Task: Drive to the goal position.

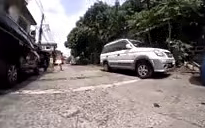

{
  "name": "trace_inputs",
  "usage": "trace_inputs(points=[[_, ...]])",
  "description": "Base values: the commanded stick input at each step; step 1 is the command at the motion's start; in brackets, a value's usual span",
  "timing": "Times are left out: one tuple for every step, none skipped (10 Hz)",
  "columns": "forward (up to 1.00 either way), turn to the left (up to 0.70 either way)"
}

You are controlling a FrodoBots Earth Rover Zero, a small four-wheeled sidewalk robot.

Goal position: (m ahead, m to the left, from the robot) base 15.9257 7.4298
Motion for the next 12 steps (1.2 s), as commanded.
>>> trace_inputs(points=[[0.70,0.00],[0.70,0.00],[0.70,0.00],[0.70,0.00],[0.70,0.00],[0.70,0.00],[0.70,0.00],[0.70,0.00],[0.70,0.00],[0.70,0.00],[0.70,0.00],[0.70,0.00]])
